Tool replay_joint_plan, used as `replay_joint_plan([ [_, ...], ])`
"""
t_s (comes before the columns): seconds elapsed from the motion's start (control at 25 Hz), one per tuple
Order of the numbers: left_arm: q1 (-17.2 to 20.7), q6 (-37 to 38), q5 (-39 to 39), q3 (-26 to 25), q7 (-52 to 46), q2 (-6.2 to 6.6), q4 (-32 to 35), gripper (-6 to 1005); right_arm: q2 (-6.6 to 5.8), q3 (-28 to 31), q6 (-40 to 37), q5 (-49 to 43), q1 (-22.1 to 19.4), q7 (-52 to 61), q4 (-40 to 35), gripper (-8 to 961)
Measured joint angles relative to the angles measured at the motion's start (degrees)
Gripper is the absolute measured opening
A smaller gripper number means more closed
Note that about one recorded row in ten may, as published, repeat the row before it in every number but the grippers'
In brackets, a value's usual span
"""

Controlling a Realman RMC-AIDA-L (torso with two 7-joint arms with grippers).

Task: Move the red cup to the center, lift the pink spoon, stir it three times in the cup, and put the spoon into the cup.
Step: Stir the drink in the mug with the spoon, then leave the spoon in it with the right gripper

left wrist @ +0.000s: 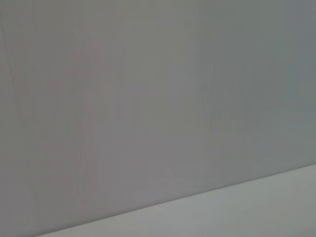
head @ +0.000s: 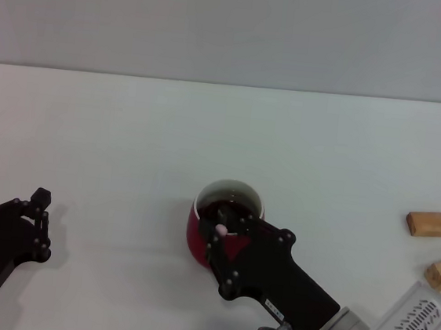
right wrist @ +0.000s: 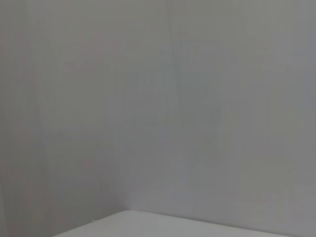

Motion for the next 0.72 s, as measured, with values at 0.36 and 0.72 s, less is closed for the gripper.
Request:
replay_joint_plan([
  [0.36,-0.2,0.0,-0.1,0.0,0.0,0.00,0.3,-2,0.08,0.1,-1.6,0.2,-0.2,0.0,-0.1,137],
  [0.72,-0.4,-0.1,0.0,0.0,0.0,0.00,0.4,-2,0.07,0.2,-1.6,0.4,-0.4,0.0,-0.4,39],
])
